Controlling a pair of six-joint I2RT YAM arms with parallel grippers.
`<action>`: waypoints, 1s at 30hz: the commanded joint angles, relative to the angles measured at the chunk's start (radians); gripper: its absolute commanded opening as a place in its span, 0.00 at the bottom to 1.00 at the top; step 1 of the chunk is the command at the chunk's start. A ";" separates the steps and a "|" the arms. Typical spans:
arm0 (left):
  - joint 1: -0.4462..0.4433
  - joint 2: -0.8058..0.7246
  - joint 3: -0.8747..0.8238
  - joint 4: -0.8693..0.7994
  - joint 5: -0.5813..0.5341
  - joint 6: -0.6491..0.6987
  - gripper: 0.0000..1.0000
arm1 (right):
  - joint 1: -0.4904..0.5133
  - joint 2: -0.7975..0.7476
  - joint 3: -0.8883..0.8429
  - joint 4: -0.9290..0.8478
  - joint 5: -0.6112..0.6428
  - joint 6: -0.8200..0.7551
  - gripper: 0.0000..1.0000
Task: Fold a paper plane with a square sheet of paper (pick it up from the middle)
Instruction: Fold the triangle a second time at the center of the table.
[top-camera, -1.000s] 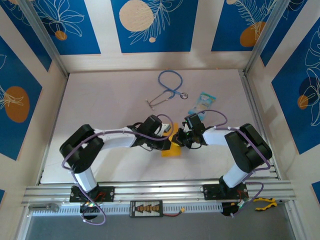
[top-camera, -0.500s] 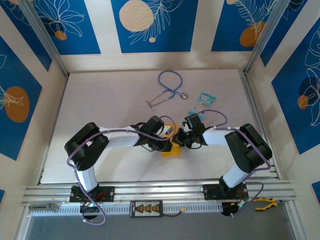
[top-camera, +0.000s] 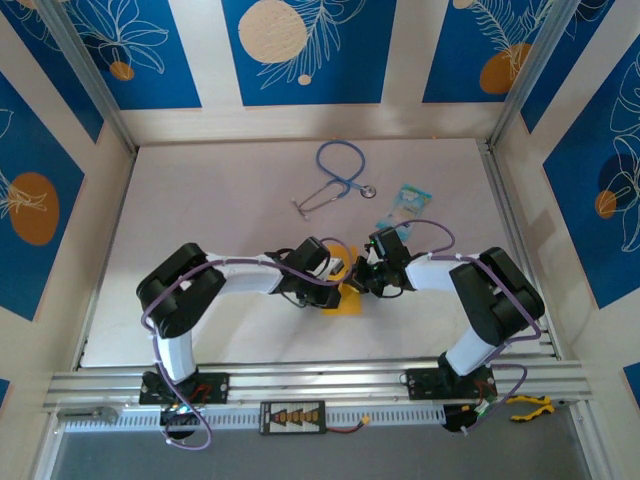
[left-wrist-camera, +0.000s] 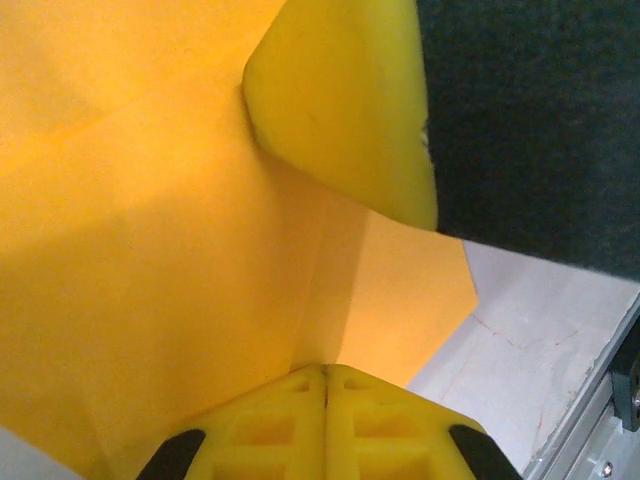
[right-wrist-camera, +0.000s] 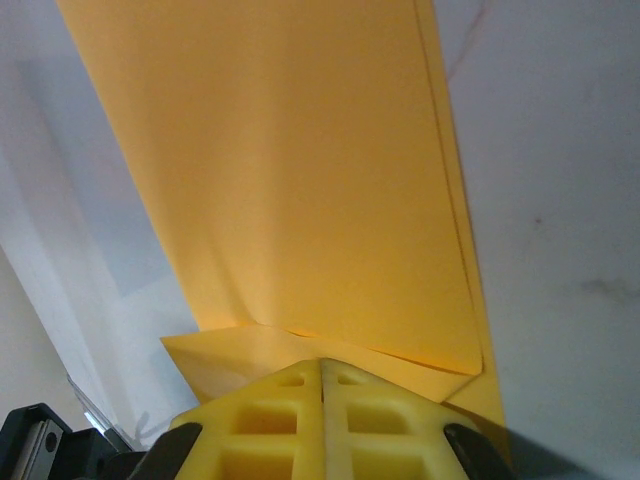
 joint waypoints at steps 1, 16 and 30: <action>-0.008 -0.017 -0.041 -0.023 -0.011 0.025 0.03 | -0.005 0.025 -0.028 -0.103 0.067 -0.009 0.00; -0.004 -0.067 -0.147 0.075 0.006 -0.036 0.05 | -0.006 0.047 -0.020 -0.118 0.067 -0.026 0.00; 0.022 -0.116 -0.305 0.246 0.053 -0.142 0.07 | -0.009 0.029 -0.018 -0.143 0.077 -0.039 0.00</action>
